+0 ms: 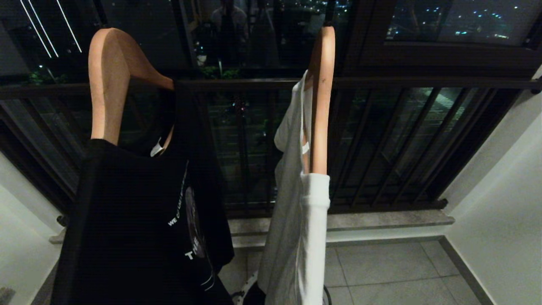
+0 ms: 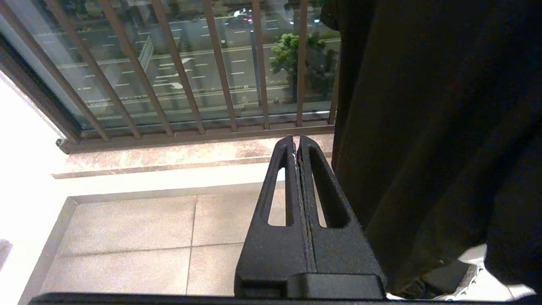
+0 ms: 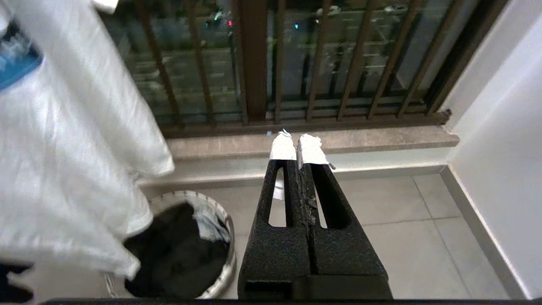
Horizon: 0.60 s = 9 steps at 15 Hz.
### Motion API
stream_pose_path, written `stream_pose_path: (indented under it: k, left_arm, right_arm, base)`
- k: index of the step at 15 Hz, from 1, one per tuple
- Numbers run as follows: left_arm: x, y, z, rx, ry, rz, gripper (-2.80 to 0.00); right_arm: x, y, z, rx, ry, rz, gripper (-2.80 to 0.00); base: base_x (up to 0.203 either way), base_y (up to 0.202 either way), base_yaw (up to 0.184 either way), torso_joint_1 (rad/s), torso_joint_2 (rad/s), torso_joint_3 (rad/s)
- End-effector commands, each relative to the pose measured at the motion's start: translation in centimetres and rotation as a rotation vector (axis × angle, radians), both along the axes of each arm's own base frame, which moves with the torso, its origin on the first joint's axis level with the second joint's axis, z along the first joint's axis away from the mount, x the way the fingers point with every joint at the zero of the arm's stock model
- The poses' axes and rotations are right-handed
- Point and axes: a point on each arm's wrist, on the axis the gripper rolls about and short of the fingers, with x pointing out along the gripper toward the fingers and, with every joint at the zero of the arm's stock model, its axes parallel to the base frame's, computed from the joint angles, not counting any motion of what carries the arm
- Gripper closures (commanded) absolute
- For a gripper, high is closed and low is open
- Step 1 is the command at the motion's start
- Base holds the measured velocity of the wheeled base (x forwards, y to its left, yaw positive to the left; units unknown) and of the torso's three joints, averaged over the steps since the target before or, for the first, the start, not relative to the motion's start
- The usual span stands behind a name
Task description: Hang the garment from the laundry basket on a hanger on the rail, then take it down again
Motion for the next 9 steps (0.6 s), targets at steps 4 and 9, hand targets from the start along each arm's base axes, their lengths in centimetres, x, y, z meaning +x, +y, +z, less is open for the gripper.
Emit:
stream_pose_path:
  k: [4, 9]
  left_arm:
    - [0.02, 0.00, -0.08, 0.000, 0.002, 0.000, 0.00]
    - [0.01, 0.00, -0.04, 0.000, 0.001, 0.000, 0.00]
  right_arm:
    - [0.06, 0.05, -0.26, -0.025, 0.015, 0.022, 0.00]
    - [0.06, 0.06, -0.23, -0.024, 0.016, 0.028, 0.00]
  base:
    - [0.000, 0.000, 0.000, 0.000, 0.00, 0.000]
    - [0.000, 0.000, 0.000, 0.000, 0.00, 0.000]
